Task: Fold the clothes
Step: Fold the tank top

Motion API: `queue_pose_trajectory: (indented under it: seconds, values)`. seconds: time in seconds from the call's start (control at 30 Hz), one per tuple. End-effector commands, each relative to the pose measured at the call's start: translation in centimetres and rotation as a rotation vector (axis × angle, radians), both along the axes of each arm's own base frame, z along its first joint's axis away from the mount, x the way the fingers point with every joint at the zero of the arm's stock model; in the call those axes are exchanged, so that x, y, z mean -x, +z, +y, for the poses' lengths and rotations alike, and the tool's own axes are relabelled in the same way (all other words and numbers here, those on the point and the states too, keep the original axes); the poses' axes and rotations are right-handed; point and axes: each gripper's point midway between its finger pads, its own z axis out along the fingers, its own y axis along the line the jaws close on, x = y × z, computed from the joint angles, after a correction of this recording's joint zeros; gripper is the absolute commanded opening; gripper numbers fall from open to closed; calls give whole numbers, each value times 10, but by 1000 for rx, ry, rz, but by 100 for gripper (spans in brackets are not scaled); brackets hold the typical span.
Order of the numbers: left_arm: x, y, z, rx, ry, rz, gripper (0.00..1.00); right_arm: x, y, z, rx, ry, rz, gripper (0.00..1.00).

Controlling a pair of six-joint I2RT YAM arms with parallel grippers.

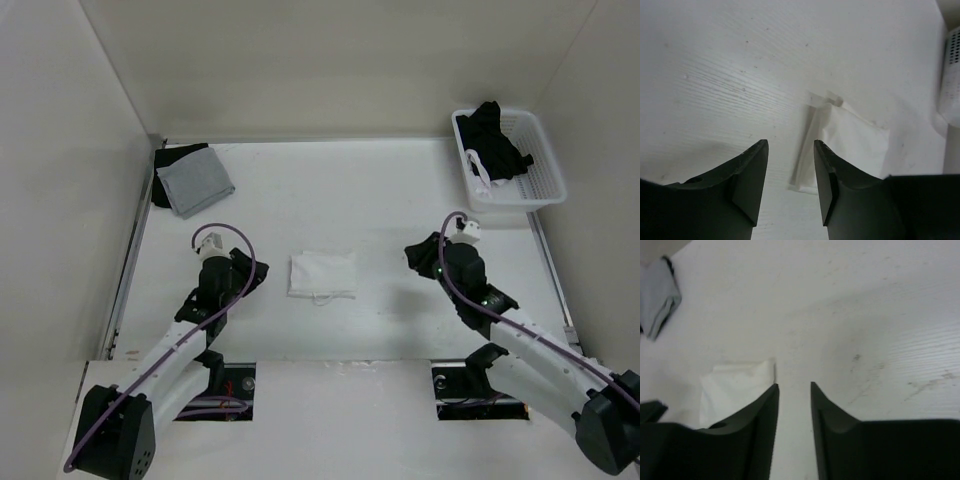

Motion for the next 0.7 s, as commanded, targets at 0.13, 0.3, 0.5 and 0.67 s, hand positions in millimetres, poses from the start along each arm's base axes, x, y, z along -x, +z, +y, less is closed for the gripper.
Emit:
queue_pose_trajectory:
  seconds: [0.13, 0.3, 0.5, 0.67]
  values:
    - [-12, 18, 12, -123, 5, -20, 46, -40, 15, -44, -134, -173, -130, 53]
    - [-16, 22, 13, -134, 29, -18, 47, -42, -13, -59, -110, -226, -129, 60]
    - [-21, 14, 3, -171, -7, -3, 45, -45, -16, -54, -102, -209, -122, 63]
    - [-23, 12, -8, -223, -46, 1, 47, -47, -22, -48, -91, -187, -94, 63]
